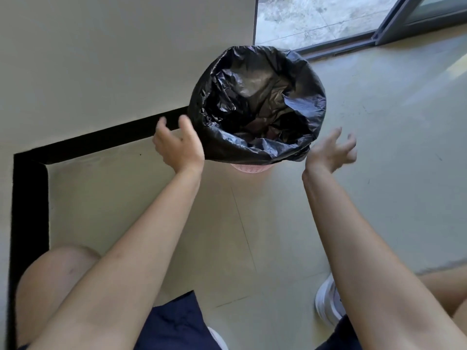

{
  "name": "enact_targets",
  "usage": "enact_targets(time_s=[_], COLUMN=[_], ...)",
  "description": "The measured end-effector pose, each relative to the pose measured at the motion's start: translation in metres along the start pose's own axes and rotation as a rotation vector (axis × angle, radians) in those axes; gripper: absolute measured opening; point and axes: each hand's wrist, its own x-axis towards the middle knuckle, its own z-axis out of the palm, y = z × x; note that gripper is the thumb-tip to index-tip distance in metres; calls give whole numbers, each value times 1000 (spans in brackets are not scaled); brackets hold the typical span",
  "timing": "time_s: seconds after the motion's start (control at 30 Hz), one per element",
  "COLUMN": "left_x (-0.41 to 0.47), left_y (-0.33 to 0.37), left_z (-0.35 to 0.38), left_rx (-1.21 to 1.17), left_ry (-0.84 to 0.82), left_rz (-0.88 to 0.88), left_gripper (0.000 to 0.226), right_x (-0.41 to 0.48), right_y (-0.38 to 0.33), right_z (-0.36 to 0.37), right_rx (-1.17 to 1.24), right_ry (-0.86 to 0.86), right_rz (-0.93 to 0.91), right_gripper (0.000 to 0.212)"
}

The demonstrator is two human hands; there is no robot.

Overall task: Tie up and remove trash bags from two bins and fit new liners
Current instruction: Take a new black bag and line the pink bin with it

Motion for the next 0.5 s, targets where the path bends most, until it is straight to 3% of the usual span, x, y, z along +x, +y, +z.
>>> enact_targets(time_s=[0.1, 0.2, 0.3, 0.43, 0.5], left_x=[13, 27, 28, 18, 12], left_y=[12, 25, 23, 15, 20], left_z=[9, 8, -3, -25, -33], left_rx=[98, 264, 528, 1092, 1323], left_ry=[-279, -502, -487, -555, -492], left_rz=[200, 159, 220, 167, 330], left_gripper=[77, 86, 89, 115, 106], right_x=[-10, -13, -13, -18, -24], right_y=[-14, -21, -23, -27, -26], right_z=[11, 10, 3, 10, 13], right_rx=[-35, -326, -468, -577, -614], right_ry=[-281, -502, -569, -680, -730], right_rz=[-204, -370, -434, -535, -568], right_gripper=[69, 73, 82, 83, 82])
